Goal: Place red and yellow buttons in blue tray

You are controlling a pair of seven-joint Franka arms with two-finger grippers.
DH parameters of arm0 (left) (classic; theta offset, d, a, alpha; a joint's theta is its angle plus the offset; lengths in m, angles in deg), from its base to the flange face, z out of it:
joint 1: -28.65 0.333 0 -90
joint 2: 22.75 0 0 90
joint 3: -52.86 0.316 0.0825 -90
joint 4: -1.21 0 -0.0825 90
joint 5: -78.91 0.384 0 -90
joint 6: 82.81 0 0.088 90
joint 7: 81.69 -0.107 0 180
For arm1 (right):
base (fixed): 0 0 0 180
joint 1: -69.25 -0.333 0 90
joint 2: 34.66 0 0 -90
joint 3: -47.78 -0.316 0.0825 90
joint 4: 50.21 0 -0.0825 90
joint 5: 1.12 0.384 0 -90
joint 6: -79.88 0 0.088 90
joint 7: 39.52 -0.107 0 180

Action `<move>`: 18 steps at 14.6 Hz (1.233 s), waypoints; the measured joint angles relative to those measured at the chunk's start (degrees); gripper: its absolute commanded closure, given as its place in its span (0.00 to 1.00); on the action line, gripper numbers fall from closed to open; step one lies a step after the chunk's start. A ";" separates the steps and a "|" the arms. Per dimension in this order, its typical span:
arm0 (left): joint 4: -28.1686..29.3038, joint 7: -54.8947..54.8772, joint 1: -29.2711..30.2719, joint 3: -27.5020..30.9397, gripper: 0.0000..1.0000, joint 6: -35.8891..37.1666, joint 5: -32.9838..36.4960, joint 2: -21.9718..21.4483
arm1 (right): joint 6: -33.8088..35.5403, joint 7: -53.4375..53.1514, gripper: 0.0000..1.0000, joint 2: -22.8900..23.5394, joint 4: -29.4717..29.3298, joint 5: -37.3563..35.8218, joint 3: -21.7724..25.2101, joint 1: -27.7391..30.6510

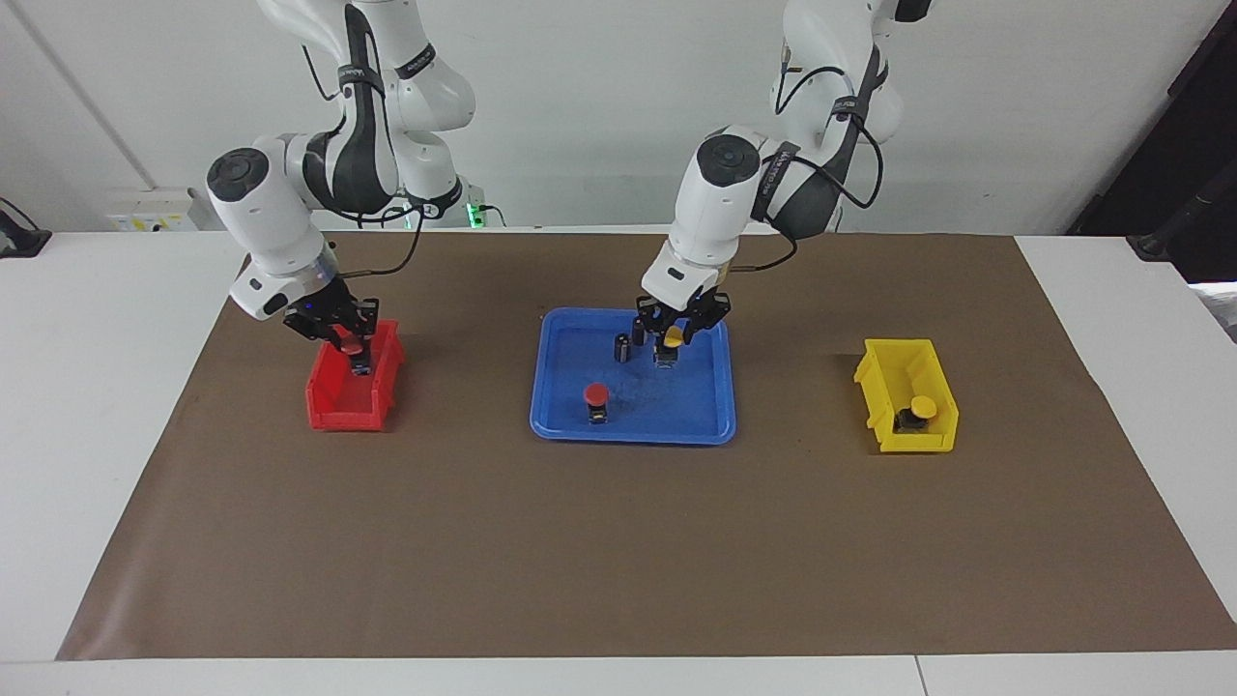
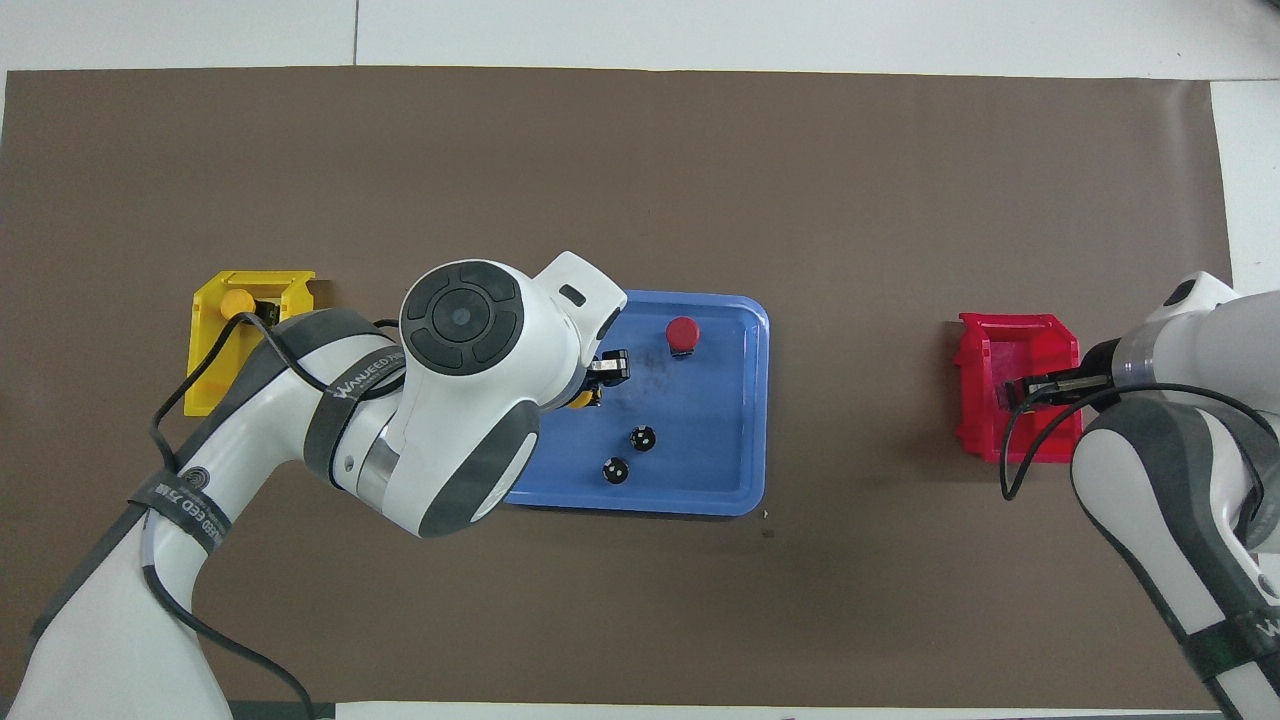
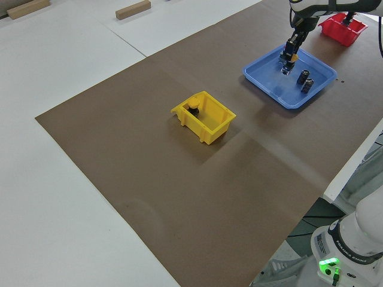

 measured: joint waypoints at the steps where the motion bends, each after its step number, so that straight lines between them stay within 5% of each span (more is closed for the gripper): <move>1: -0.20 0.00 0.00 0.08 0.91 -0.49 0.04 0.73 | 2.96 -2.04 0.86 0.45 -3.27 0.00 -0.09 -1.43; 5: -2.97 1.53 -0.31 0.12 0.88 -1.97 0.77 5.47 | 9.45 -13.66 0.86 5.46 -16.17 1.76 -0.44 -8.71; 6: -4.29 2.19 -0.34 0.12 0.79 -2.02 1.40 6.81 | 9.53 -15.53 0.86 6.85 -18.41 3.15 -0.48 -9.84; 9: -6.29 2.88 -0.34 0.36 0.19 -2.60 2.45 8.75 | 8.31 -21.40 0.86 9.47 -21.81 4.42 -0.50 -12.26; 11: -6.49 2.97 -0.32 0.69 0.03 -2.65 2.63 8.88 | 7.01 -23.83 0.86 10.16 -22.25 4.43 -0.52 -13.45; 18: -8.22 1.78 1.81 1.45 0.00 9.52 4.12 4.96 | 3.91 -27.80 0.86 11.38 -22.38 5.04 -0.42 -16.58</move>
